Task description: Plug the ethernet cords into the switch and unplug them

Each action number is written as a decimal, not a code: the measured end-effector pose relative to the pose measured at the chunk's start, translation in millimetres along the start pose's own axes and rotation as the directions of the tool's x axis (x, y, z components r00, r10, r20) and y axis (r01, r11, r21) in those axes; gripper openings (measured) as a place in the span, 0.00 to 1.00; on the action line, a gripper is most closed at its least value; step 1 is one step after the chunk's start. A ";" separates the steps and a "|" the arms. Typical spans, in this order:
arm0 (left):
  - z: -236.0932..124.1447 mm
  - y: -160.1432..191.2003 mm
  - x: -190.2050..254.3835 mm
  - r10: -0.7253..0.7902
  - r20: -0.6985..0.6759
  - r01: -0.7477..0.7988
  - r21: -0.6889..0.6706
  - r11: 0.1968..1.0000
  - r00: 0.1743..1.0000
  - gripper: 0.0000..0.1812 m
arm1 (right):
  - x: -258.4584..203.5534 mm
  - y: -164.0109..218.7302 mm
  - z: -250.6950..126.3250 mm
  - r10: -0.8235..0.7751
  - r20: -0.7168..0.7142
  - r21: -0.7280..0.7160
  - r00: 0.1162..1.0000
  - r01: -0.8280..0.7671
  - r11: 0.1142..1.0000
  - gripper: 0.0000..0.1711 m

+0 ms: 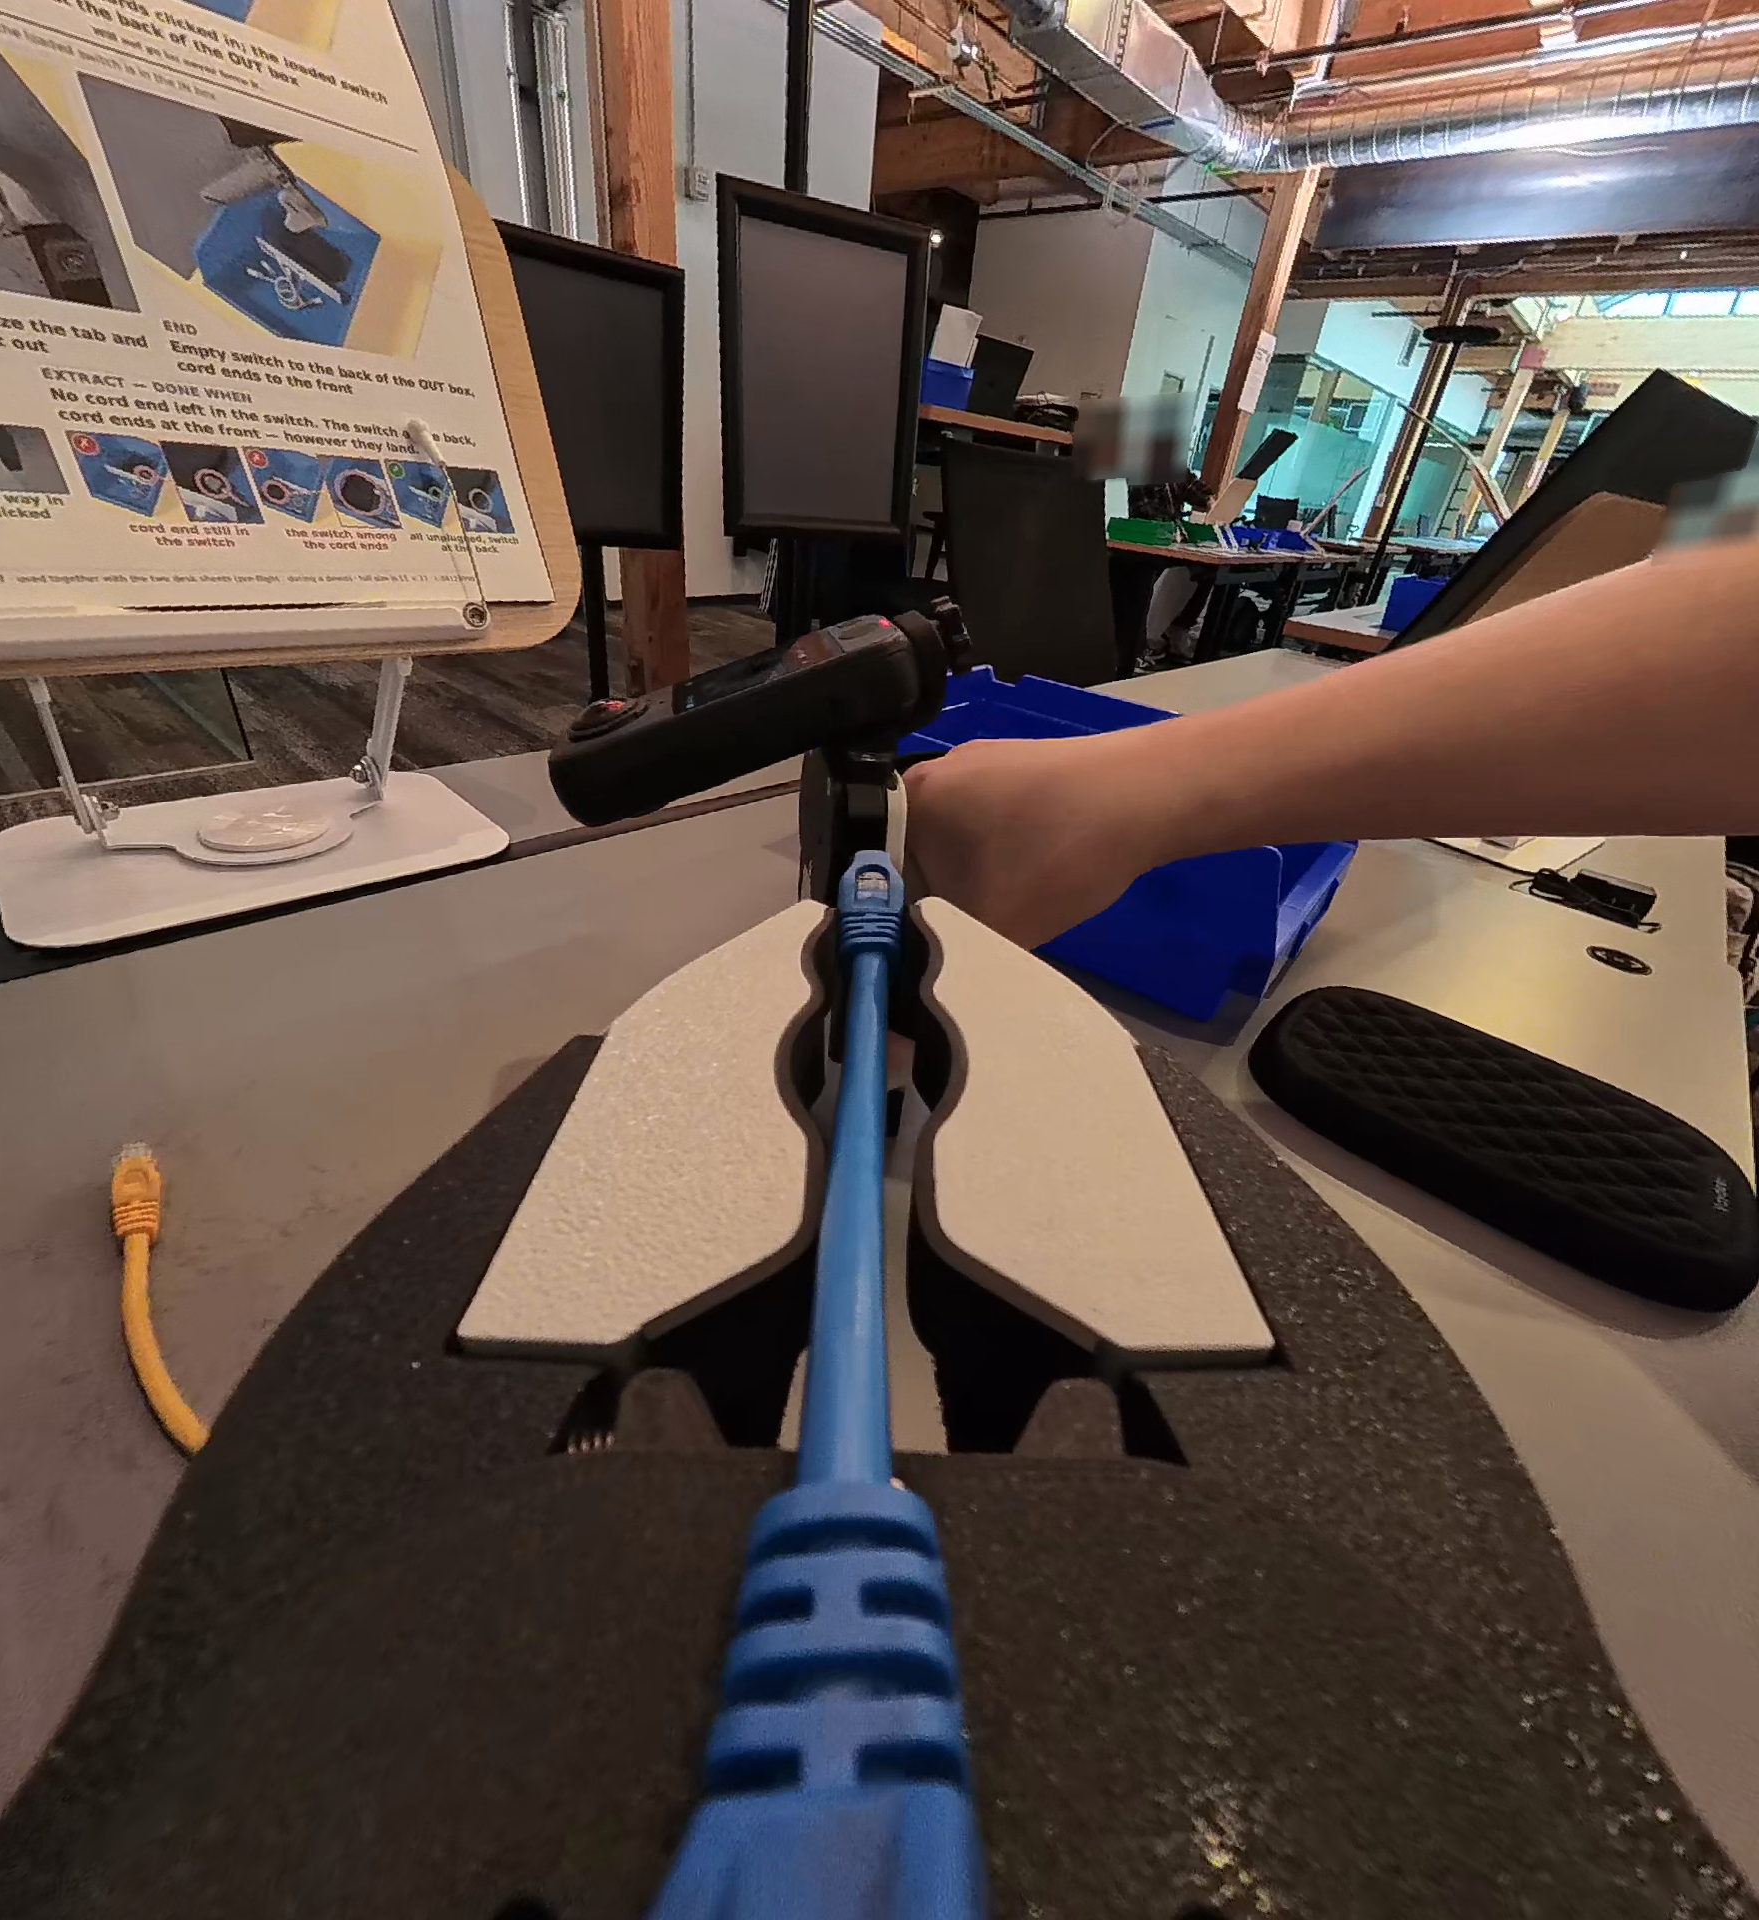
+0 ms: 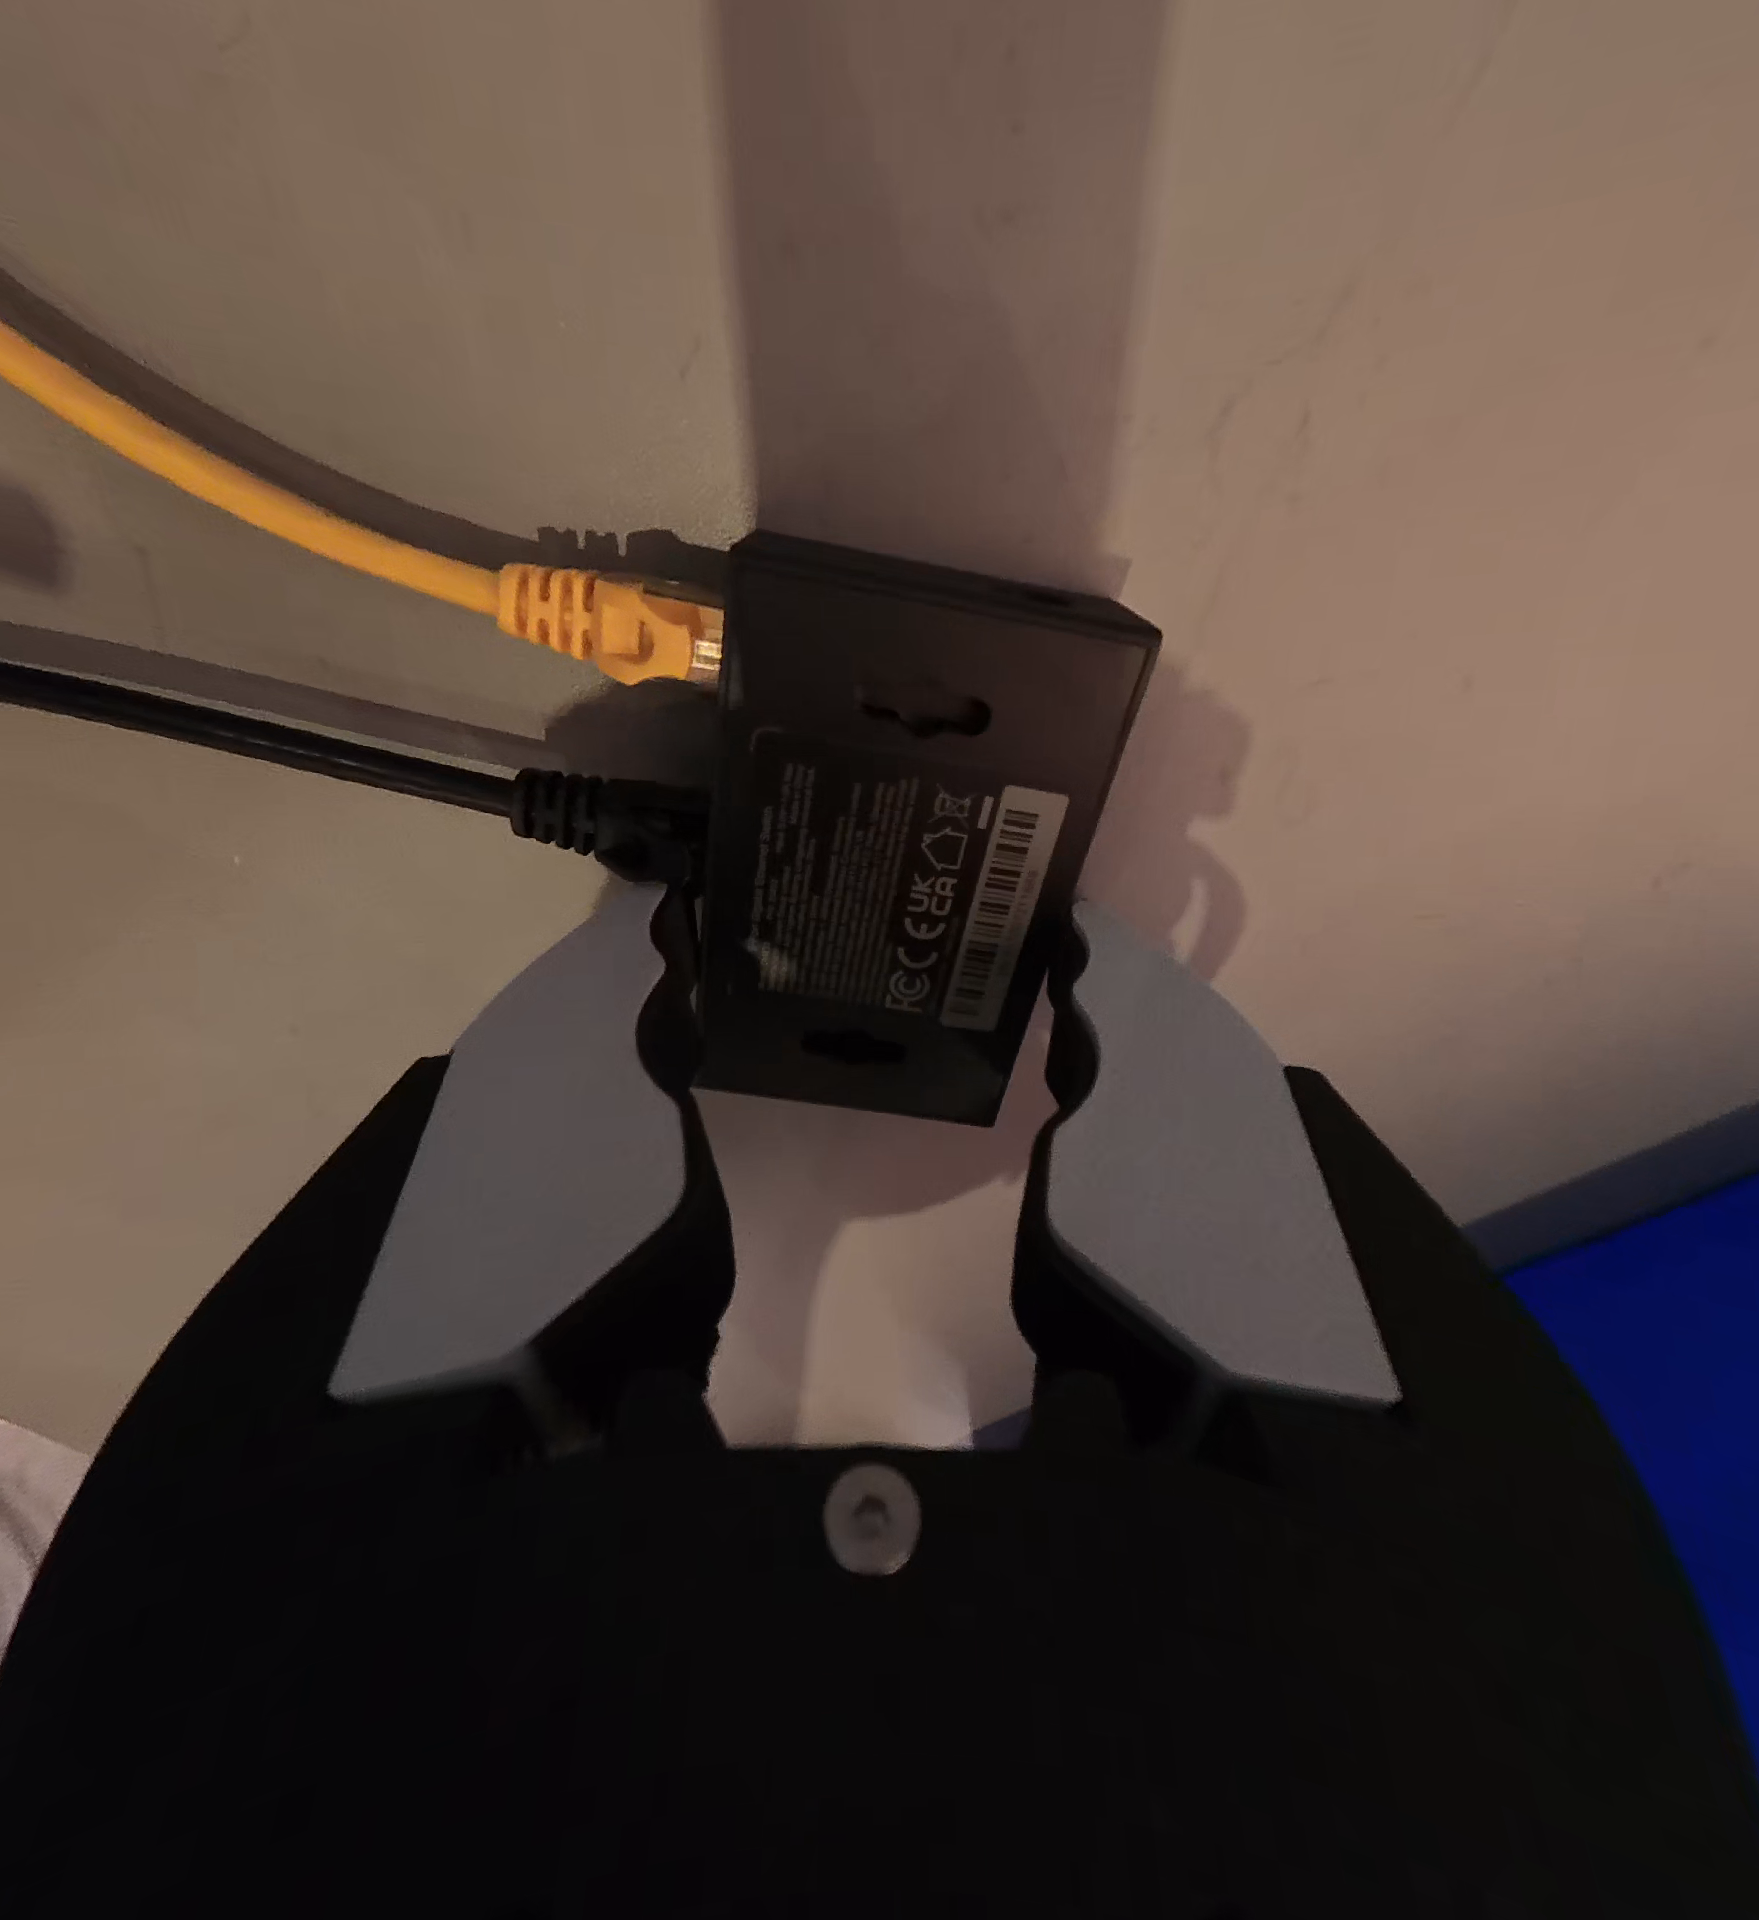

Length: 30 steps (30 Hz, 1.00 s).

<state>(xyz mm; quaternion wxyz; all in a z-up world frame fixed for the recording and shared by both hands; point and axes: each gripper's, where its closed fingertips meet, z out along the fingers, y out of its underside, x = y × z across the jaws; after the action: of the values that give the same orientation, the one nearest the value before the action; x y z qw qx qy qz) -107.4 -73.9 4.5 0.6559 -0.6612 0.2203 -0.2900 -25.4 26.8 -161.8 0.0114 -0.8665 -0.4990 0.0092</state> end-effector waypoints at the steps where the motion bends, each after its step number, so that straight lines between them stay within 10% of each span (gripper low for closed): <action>1: 0.3 0.3 0.3 0.002 0.000 -0.002 -0.001 1.000 1.000 0.06 | 0.0 0.1 0.0 -0.001 0.000 -0.004 1.000 0.001 1.000 0.37; 15: 1.0 2.5 -1.7 0.004 0.009 -0.004 -0.008 1.000 1.000 0.06 | -9.4 4.4 -7.0 0.126 0.189 0.079 0.974 -0.143 0.987 0.36; 30: -2.0 -4.8 8.4 0.037 -0.022 -0.036 0.025 0.999 0.999 0.06 | -46.7 16.8 -36.9 0.339 0.775 -0.082 0.533 -0.447 0.891 0.36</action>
<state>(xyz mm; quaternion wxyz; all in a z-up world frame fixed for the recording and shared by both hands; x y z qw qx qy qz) -103.0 -80.8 10.1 0.6665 -0.6459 0.2360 -0.2879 -33.4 -22.5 -125.2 -0.1508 -0.8642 -0.2452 0.4127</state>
